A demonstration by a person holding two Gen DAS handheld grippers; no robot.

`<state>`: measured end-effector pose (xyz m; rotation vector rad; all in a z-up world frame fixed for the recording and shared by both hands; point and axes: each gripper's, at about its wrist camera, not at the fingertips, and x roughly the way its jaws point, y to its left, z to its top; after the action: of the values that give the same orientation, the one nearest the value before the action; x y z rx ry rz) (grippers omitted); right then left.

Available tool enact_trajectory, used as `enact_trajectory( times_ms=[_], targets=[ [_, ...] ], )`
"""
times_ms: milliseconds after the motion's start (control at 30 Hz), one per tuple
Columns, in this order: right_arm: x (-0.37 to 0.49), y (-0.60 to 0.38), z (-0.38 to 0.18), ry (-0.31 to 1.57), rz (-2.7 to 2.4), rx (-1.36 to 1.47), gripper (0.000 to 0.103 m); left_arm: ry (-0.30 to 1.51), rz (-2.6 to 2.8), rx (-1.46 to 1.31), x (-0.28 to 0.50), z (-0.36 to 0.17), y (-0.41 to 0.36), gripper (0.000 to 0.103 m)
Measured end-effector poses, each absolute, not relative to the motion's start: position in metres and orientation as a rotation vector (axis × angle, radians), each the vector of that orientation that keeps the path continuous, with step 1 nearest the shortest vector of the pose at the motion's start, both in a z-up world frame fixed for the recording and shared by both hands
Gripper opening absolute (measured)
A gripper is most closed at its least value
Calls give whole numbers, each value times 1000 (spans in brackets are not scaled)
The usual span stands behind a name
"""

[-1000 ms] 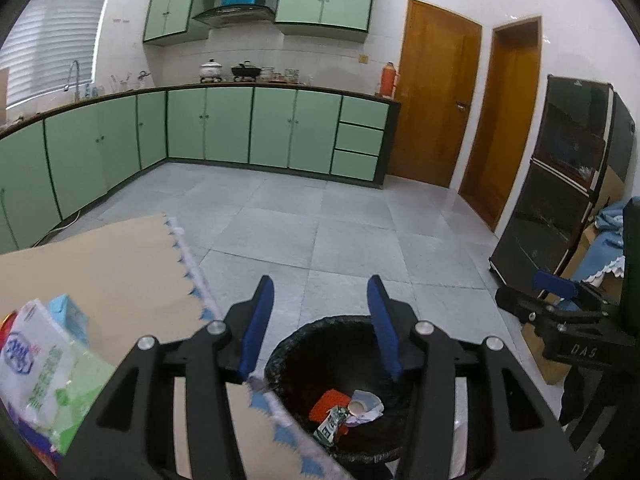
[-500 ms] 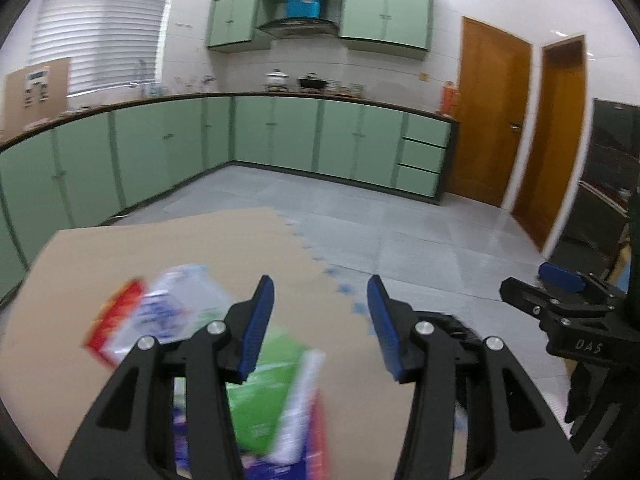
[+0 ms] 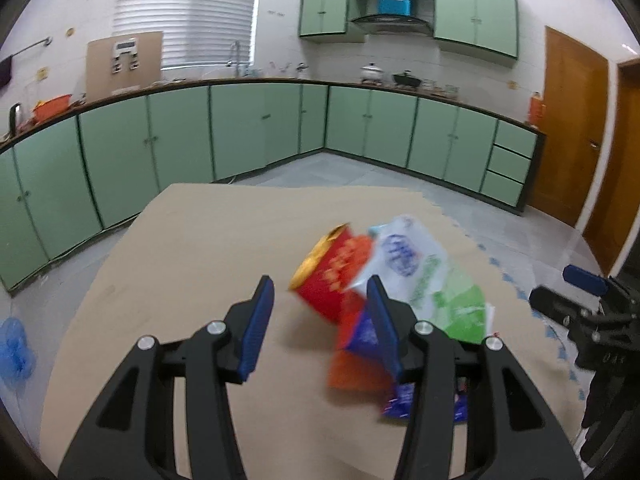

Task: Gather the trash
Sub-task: 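Grasp a blue snack bag with the left tool while the right tool grasps the white-green salt bag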

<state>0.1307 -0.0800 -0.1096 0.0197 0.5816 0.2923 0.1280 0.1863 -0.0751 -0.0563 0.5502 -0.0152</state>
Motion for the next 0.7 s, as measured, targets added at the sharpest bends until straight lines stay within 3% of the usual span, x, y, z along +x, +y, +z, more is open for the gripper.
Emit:
enact_trajectory(
  times_ms=[533,633,700],
  targets=[
    [153,-1,-152,694,368,-122,96,568,52,-83,119,-84,229,46],
    [157,-9,-151,713,379,-78,94,572,51,-86,119,-87,229,46],
    [159,-12,-150,722,381,-74,87,575,47,-89,120,-87,228,46]
  ],
)
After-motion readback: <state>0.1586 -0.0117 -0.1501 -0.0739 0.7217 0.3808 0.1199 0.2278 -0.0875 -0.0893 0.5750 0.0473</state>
